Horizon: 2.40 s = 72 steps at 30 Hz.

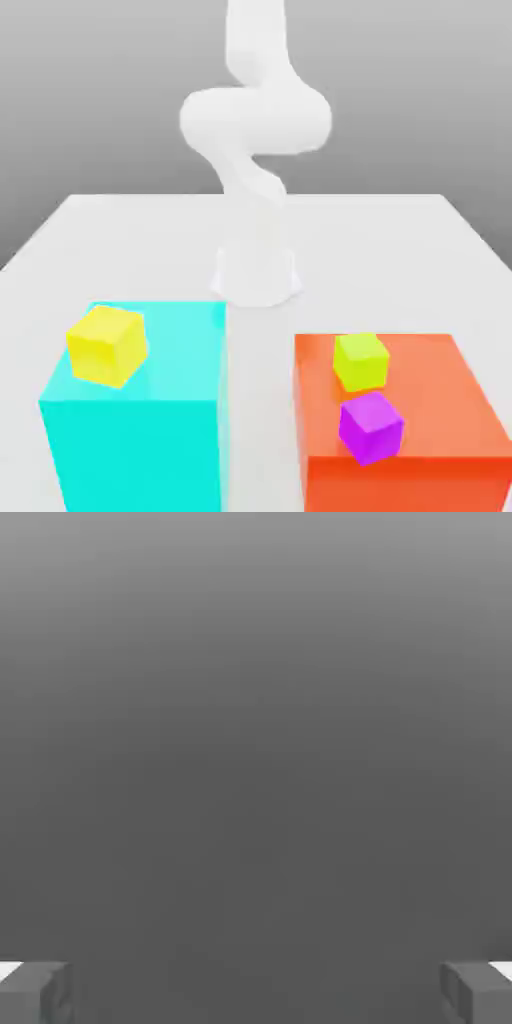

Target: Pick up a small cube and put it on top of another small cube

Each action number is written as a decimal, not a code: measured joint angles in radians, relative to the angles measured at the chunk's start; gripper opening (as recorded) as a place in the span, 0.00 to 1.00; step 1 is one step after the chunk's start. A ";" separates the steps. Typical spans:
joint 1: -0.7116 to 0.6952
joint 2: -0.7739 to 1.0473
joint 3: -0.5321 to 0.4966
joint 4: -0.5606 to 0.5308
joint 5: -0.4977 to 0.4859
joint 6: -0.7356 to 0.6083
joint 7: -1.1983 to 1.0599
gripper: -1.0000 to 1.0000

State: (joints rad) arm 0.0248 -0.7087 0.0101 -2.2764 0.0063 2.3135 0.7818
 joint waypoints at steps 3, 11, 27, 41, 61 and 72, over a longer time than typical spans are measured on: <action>0.029 0.114 0.015 0.030 0.007 0.017 -0.022 0.50; 0.092 0.404 0.072 0.105 0.012 0.060 -0.068 0.50; 0.248 0.989 0.167 0.255 -0.098 0.144 -0.081 0.50; 0.369 1.386 0.150 0.357 -0.195 0.270 -0.058 0.00; 0.073 0.849 -0.058 0.234 -0.023 -0.131 0.000 0.00; -0.156 0.660 -0.138 0.089 -0.006 -0.174 0.090 1.00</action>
State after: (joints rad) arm -0.1313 -0.0484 -0.1282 -2.1873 -0.0001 2.1394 0.8722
